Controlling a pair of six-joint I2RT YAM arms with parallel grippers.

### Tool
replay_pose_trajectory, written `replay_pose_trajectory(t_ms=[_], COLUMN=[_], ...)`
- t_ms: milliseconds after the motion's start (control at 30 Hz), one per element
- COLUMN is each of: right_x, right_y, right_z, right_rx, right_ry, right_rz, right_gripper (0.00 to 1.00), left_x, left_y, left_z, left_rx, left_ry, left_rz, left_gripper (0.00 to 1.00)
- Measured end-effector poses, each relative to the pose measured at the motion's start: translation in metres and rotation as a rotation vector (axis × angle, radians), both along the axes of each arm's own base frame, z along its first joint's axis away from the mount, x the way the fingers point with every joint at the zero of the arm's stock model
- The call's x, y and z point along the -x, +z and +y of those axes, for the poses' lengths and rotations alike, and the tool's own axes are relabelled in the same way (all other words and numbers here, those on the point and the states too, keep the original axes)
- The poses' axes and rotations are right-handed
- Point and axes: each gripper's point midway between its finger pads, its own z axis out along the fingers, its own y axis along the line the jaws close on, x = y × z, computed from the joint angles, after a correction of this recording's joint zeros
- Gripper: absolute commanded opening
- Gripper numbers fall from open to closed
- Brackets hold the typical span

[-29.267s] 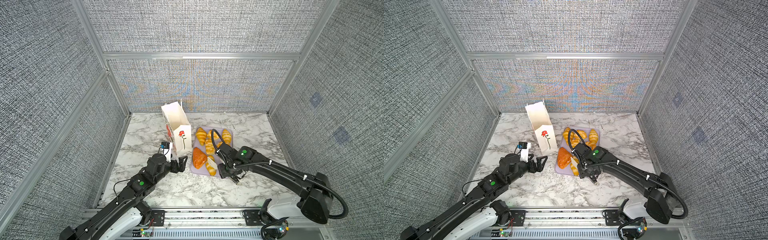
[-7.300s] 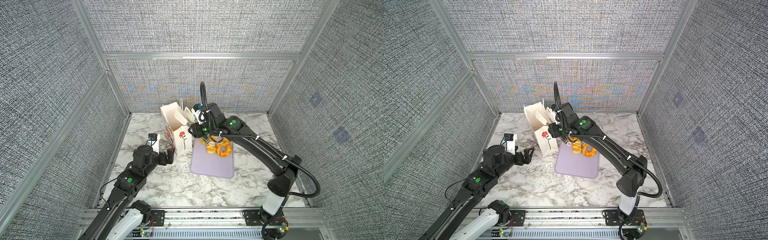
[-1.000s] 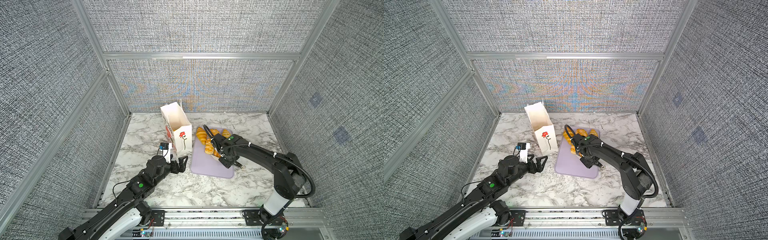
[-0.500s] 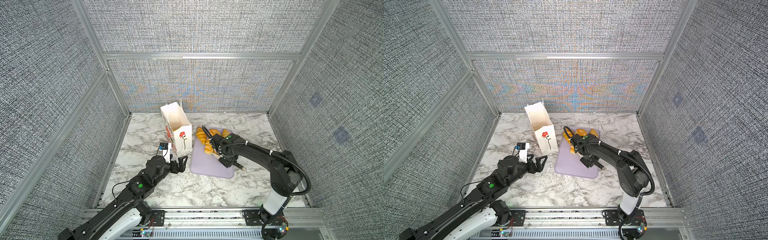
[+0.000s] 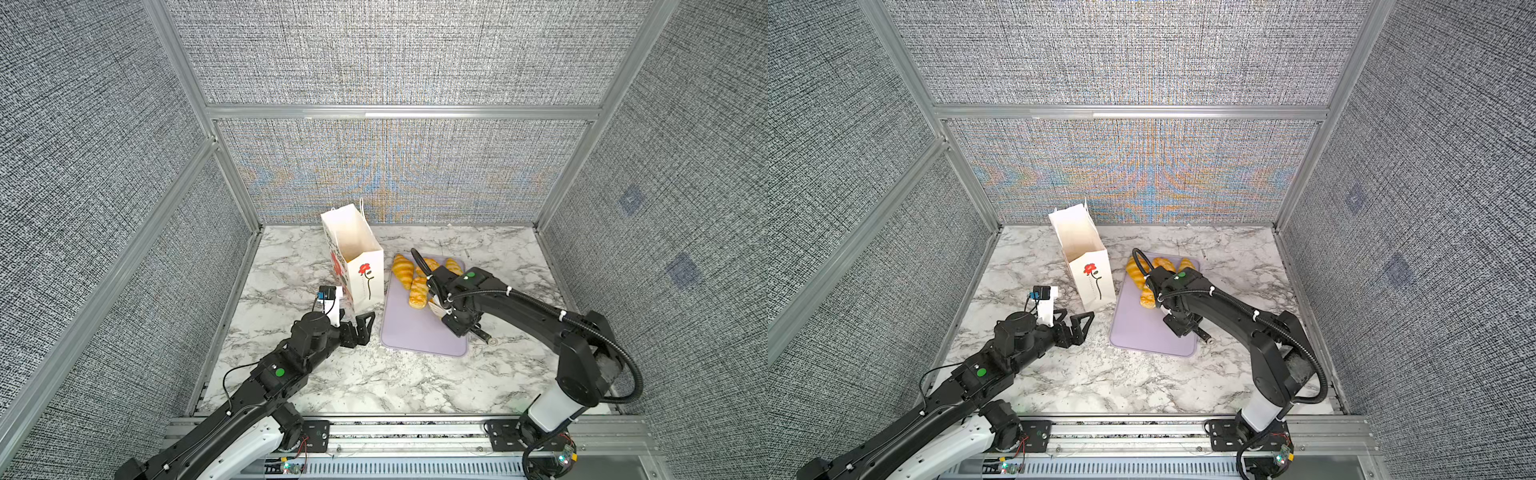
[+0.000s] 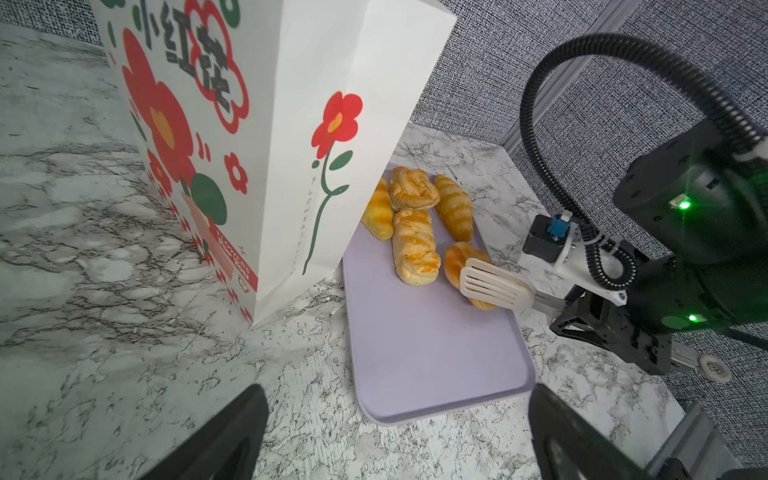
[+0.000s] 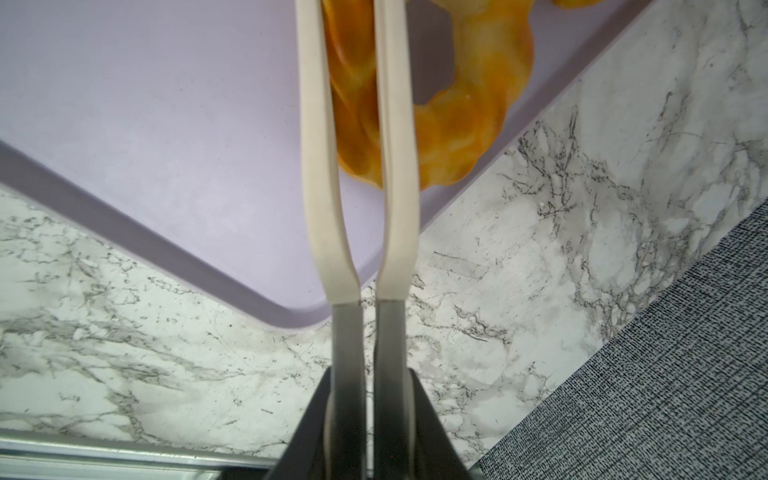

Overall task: Place the fake bread into the paper bag
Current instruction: 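Squeeze the tongs shut on the ring donut with the right gripper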

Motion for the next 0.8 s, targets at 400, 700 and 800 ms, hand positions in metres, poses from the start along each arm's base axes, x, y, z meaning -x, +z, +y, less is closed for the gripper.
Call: replay_pose_trajectory(t_ms=[400, 700, 800], right_x=[-0.001, -0.002, -0.004], right_y=[0.021, 0.036, 0.043], right_z=[0.003, 0.014, 0.017], right_rx=[-0.060, -0.095, -0.113], right_ry=[-0.040, -0.036, -0.040], right_rz=[-0.068, -0.103, -0.120], right_gripper=[0.25, 0.25, 0.25], left_x=[0.004, 0.003, 0.002], left_y=[0.000, 0.001, 0.003], left_z=[-0.008, -0.011, -0.010], left_rx=[0.014, 0.018, 0.016], left_ry=[-0.026, -0.031, -0.025], left_rz=[0.010, 0.003, -0.004], left_gripper=[0.99, 0.99, 0.99])
